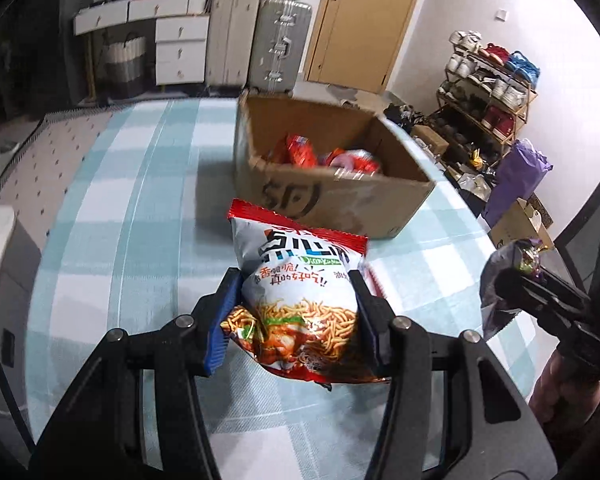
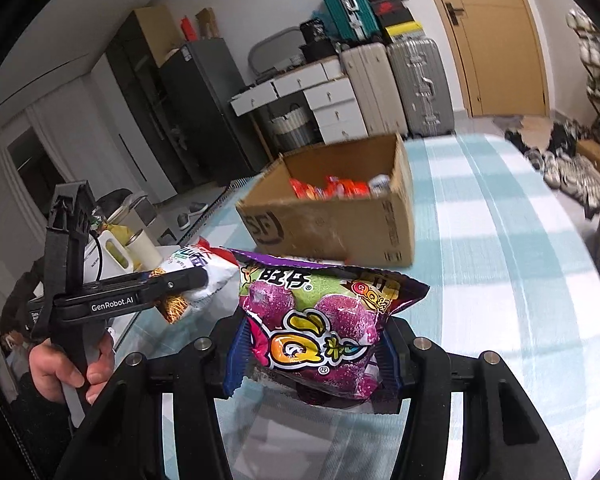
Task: Organize snacks
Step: 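Grasp the noodle-snack bag with the left gripper while the right gripper holds the candy bag, then carry both bags over the SF box and open both grippers to drop them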
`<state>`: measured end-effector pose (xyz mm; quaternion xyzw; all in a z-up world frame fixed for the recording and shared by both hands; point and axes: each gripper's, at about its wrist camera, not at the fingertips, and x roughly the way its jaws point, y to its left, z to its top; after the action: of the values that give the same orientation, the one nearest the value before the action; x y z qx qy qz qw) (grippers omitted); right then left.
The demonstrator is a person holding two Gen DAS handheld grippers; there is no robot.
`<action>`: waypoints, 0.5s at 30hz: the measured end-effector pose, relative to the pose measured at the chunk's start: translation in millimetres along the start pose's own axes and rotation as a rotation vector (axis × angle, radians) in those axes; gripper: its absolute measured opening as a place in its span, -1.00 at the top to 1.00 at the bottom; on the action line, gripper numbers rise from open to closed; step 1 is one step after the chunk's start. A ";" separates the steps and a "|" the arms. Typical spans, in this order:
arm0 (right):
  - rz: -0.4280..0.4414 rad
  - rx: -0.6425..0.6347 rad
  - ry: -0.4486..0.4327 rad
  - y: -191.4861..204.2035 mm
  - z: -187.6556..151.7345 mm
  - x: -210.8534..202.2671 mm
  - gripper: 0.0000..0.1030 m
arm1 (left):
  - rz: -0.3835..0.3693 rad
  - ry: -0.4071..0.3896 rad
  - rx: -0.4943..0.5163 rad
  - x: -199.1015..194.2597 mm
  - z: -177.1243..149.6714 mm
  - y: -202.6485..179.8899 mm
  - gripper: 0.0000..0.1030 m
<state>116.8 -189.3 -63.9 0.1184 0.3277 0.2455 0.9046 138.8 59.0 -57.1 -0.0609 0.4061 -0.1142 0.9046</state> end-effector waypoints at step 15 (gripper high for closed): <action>-0.018 -0.089 -0.081 27.0 78.8 -9.8 -0.04 | -0.062 -0.070 0.016 -13.9 69.8 -45.1 0.04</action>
<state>151.7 -175.6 11.1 0.0848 0.2805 0.2466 0.9238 175.0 20.2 8.4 -0.0699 0.3710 -0.1431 0.9149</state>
